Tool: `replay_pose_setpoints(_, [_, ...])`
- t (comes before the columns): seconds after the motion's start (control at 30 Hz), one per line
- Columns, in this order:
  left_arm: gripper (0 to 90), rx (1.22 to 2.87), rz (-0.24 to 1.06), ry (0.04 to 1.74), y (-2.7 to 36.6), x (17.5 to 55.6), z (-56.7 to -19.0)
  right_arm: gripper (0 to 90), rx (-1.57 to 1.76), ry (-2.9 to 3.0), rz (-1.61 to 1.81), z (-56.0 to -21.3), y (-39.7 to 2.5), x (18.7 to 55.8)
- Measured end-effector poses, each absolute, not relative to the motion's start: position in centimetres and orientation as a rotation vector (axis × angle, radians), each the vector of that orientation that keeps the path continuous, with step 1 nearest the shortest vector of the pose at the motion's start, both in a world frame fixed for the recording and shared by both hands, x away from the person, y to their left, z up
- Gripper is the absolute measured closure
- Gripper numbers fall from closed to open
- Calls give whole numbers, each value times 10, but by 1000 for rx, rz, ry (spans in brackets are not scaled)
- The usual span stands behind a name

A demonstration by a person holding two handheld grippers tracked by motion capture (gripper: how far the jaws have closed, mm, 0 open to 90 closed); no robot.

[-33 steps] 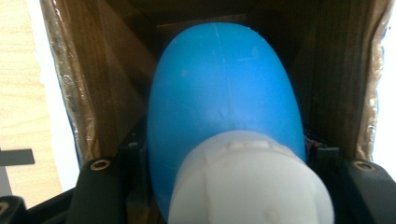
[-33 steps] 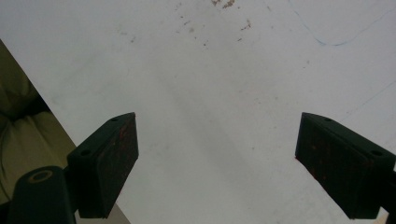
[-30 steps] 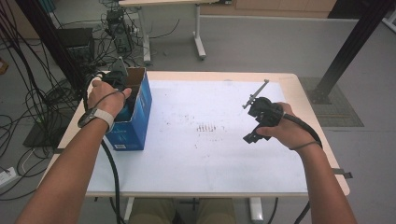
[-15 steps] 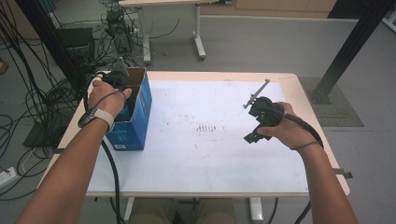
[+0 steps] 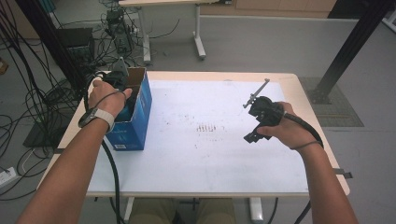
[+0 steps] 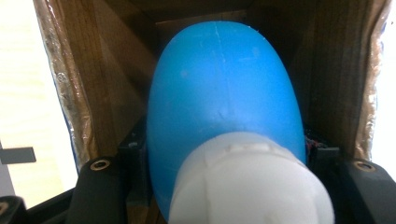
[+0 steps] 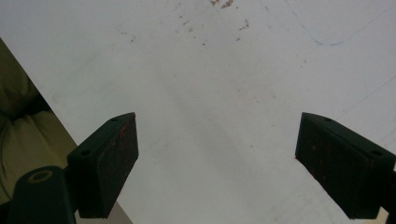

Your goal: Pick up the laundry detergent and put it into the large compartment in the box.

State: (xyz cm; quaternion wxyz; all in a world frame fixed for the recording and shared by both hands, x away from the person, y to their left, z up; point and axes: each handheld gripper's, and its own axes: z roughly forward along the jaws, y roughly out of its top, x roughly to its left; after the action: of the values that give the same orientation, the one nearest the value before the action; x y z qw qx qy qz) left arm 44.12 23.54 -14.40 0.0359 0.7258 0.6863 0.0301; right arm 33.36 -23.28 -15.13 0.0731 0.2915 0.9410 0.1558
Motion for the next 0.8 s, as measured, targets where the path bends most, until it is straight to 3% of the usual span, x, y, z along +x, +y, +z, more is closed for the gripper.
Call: replay_pose_setpoints(0.8, [372, 2238, 104, 2102, 232, 440, -144, 129, 867, 2824, 474, -150, -232, 333])
